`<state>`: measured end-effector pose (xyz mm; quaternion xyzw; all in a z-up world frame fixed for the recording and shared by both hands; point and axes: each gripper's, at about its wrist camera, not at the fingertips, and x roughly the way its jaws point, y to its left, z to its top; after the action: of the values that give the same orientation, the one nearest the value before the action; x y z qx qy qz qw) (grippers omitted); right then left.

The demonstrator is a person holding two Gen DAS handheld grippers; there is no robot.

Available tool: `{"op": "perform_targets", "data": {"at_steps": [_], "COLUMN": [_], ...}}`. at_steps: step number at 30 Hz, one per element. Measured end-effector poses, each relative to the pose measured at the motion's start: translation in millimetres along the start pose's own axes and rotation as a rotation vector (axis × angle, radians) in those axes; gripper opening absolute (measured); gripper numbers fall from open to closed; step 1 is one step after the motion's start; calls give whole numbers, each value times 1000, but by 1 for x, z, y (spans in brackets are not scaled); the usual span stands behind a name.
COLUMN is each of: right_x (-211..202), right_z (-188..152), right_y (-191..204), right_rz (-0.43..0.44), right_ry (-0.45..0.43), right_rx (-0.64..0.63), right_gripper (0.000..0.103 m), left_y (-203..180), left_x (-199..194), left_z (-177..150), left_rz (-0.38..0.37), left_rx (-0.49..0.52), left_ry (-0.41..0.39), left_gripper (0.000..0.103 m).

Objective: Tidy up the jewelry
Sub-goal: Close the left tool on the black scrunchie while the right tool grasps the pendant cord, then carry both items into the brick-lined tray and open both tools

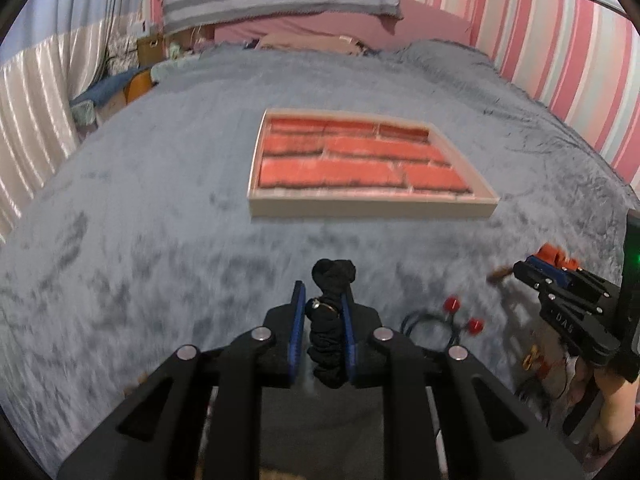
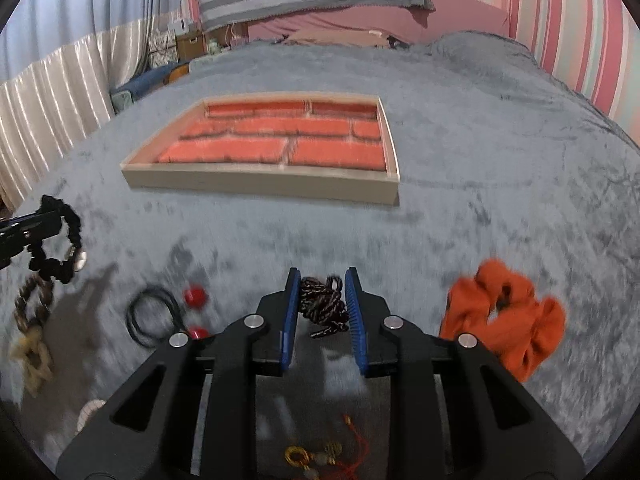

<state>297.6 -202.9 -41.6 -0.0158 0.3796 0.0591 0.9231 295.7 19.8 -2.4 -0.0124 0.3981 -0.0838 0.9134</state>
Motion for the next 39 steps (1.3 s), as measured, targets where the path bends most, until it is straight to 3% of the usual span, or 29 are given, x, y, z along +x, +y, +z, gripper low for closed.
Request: {"op": "perform_targets", "data": {"at_steps": [10,14,21,29,39], "right_x": [19,56,135,202,240], "right_z": [100,146,196,217,213], "right_y": [4,5,-11,-29,-44], "right_rz": [1,-5,-20,-70,-82], "right_ry": [-88,-94,-69,-7,167], "right_rx": [-3,0,28,45,109], "right_gripper": [22,21,21,21,21], "left_y": [-13,-7,19,38,40], "left_x": [52,97,181,251,279], "left_z": [102,135,181,205,202], "left_rz": [-8,9,39,66,76], "left_rx": [26,12,-24,-41,-35], "left_ry": [-46,-20,39,112,202], "left_gripper": [17,17,17,17,18]}}
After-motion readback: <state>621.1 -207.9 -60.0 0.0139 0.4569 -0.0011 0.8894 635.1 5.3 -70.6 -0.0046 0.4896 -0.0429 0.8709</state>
